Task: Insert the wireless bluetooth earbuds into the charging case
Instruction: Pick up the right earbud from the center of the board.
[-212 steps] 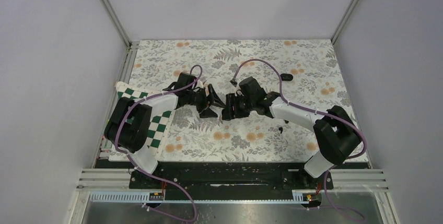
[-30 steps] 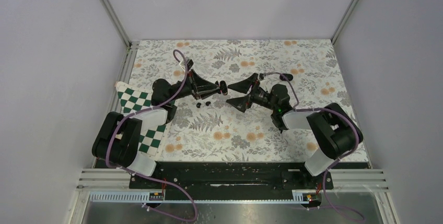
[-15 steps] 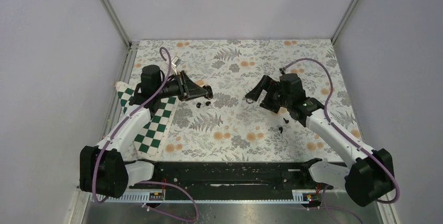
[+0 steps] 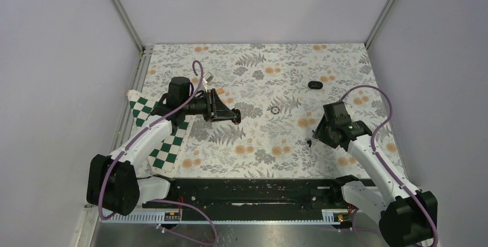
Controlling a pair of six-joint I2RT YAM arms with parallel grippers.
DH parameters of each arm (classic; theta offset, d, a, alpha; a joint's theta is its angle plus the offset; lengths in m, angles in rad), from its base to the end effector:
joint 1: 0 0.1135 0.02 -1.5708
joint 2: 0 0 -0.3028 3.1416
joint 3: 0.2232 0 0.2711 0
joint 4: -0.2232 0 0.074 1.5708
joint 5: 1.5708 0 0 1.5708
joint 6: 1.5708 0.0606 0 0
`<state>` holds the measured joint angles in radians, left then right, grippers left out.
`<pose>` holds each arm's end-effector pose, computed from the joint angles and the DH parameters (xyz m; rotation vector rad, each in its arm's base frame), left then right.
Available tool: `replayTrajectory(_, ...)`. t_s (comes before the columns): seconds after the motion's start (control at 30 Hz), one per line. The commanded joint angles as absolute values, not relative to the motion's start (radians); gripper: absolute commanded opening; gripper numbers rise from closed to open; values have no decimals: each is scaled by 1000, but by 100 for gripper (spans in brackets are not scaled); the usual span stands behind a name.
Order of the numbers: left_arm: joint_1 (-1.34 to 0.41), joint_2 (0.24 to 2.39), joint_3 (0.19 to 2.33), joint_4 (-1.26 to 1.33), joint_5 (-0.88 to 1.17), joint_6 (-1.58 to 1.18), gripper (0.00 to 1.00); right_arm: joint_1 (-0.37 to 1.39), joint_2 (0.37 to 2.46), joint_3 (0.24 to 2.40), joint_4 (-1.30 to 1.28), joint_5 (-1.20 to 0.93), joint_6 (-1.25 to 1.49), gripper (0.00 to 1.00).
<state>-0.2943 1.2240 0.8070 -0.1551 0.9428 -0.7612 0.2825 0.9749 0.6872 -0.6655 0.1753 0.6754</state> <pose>0.2492 -0.1268 0.2867 0.0871 2.3077 -1.5910 0.1931 0.0450 0.2377 0.5590 2.4483 0.1733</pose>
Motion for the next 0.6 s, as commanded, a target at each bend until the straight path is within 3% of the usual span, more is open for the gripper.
replayTrajectory(0.0, -296, 1244, 820, -40, 967, -803, 0, 260, 976, 662, -712, 207, 669, 51)
replayTrajectory(0.3, -323, 1289, 834, 75, 1026, -860, 0, 259, 1079, 624, -571, 63, 632, 49)
replayTrajectory(0.57, -371, 1319, 850, 82, 1091, -825, 0, 260, 1154, 659, -538, 57, 612, 47)
